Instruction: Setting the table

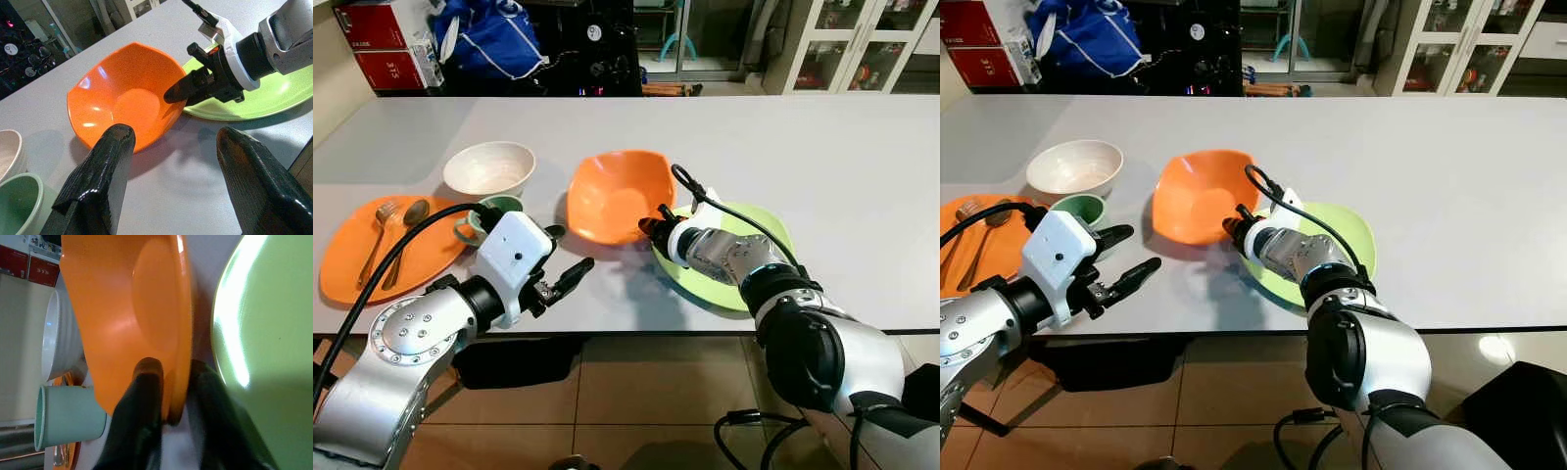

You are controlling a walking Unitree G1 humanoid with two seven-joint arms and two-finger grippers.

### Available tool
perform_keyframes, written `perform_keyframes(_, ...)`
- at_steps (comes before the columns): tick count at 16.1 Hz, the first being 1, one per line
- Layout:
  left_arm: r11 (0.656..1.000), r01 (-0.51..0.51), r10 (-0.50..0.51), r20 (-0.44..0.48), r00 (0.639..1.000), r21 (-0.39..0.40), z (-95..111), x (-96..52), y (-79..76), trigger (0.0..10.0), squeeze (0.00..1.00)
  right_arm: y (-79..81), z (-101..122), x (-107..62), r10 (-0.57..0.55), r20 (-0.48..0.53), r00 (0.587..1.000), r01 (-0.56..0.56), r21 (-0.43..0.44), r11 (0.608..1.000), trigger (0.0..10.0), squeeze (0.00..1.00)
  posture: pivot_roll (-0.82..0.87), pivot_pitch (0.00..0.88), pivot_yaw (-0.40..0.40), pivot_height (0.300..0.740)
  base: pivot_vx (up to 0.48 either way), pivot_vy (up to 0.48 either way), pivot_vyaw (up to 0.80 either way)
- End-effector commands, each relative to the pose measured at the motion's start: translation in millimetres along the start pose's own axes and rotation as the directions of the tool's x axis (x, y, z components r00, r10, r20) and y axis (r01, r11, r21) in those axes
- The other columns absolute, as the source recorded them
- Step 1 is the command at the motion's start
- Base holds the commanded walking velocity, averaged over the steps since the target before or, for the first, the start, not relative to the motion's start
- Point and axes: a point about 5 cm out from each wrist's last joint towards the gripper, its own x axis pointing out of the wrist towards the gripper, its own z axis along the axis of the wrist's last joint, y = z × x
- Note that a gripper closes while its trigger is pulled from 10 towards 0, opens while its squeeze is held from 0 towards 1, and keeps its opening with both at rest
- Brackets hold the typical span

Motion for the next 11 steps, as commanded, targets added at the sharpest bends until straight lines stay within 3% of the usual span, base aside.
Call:
perform_keyframes(1,1.000,0.007,-0.007,0.009,1.000,0.017,4.3,-0.7,-1.0,10.0,0.00,9.5,5.5,-0.3,0.018,0.011,1.000,-0.018,-0.014,1.000,10.0,1.00,0.13,0.000,0.035,0.740,0.000,0.000,0.00)
perform_keyframes(5,1.000,-0.002,0.002,0.015,1.000,0.019,5.6,0.1,0.7,10.0,0.00,15.5,14.1,-1.1,0.040,0.070,0.997,-0.039,-0.014,0.999,10.0,1.00,0.13,0.000,0.034,0.740,0.000,0.000,0.00)
perform_keyframes(6,1.000,-0.005,0.004,0.017,1.000,0.020,5.9,0.6,1.1,10.0,0.00,18.7,18.6,-1.7,0.053,0.101,0.994,-0.050,-0.031,0.998,10.0,0.00,0.13,0.000,0.032,0.740,0.000,0.000,0.00)
perform_keyframes(11,1.000,-0.015,0.014,0.040,0.999,0.016,8.9,4.6,0.4,10.0,0.00,22.5,32.3,-6.6,0.113,0.158,0.981,-0.103,-0.066,0.992,10.0,0.00,0.11,0.000,0.031,0.740,0.000,0.000,0.00)
